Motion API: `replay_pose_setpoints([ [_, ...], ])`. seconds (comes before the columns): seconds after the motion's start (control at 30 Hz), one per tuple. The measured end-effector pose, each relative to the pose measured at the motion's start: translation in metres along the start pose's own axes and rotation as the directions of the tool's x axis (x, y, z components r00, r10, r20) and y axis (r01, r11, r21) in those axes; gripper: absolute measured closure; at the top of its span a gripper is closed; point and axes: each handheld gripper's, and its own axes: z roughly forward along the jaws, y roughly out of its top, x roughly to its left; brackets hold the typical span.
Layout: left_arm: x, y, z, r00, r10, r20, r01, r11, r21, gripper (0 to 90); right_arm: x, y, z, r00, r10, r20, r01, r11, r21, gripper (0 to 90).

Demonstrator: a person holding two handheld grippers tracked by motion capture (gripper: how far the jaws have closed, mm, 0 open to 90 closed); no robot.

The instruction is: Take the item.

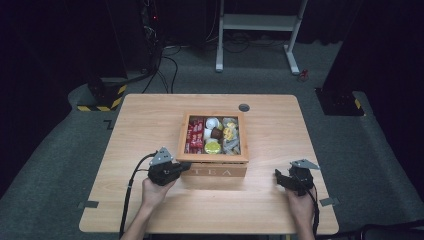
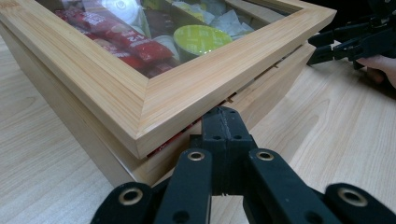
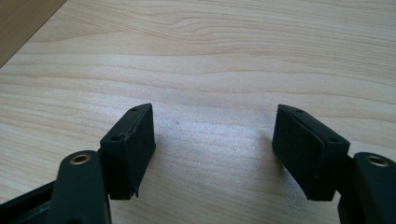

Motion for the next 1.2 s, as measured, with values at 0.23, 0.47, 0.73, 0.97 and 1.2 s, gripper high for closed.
replay_pose_setpoints([
  [0.23, 0.000, 0.008, -0.002, 0.9999, 0.015, -0.005, -0.015, 0.9998, -0.009, 90.0, 0.000, 0.000, 0.000, 1.0000, 0.000, 0.000, 0.000, 1.000, 0.000, 29.8],
  [0.47, -0.001, 0.018, -0.005, 0.9996, 0.029, -0.008, -0.029, 0.9993, -0.023, 90.0, 0.000, 0.000, 0.000, 1.0000, 0.000, 0.001, 0.000, 1.000, 0.000, 29.7],
  [0.73, 0.000, 0.028, -0.005, 0.9994, 0.035, -0.009, -0.035, 0.9993, -0.013, 90.0, 0.000, 0.000, 0.000, 1.0000, -0.001, 0.001, 0.001, 1.000, 0.000, 29.7],
  [0.97, 0.000, 0.037, -0.006, 0.9994, 0.032, -0.011, -0.032, 0.9992, -0.024, 90.0, 0.000, 0.000, 0.000, 1.0000, -0.001, 0.001, 0.001, 1.000, -0.002, 29.7],
  [1.2, 0.001, 0.046, -0.007, 0.9992, 0.037, -0.017, -0.037, 0.9991, -0.018, 90.0, 0.000, 0.000, 0.000, 1.0000, 0.000, 0.001, 0.000, 1.000, -0.002, 29.6],
])
